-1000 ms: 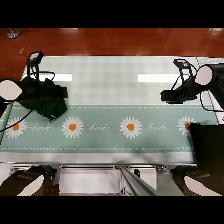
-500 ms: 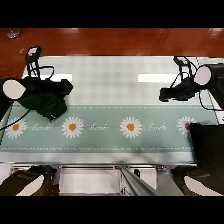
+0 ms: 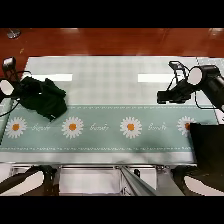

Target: Fold the shirts.

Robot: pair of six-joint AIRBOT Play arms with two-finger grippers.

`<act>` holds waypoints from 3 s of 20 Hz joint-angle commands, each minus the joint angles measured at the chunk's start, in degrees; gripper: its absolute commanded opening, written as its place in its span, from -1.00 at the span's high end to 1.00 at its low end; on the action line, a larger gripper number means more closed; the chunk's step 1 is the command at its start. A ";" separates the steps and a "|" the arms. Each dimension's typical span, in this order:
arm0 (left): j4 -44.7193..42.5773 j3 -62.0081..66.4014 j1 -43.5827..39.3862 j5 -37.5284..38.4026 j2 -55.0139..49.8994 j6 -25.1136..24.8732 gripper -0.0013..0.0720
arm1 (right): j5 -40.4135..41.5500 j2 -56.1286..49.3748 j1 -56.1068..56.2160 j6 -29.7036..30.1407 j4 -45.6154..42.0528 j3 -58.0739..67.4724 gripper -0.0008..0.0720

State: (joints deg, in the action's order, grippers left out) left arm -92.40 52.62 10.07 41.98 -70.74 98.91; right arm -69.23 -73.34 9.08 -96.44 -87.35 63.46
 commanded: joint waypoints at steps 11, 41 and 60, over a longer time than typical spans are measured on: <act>15.50 15.23 -0.48 21.42 -6.84 -12.24 0.88 | -1.66 6.43 0.02 -1.64 0.76 7.02 -0.73; 36.74 2.14 -43.10 -2.91 13.22 -14.25 0.88 | -5.97 36.00 0.02 -1.29 4.17 1.31 -0.72; 38.91 -23.52 -8.98 27.41 24.35 -11.06 -0.94 | 3.54 17.31 -32.06 9.77 22.21 -15.10 -0.73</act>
State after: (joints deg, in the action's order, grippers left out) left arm -58.24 37.82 1.54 66.70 -49.91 88.07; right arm -65.49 -55.27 -16.16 -88.38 -65.73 51.37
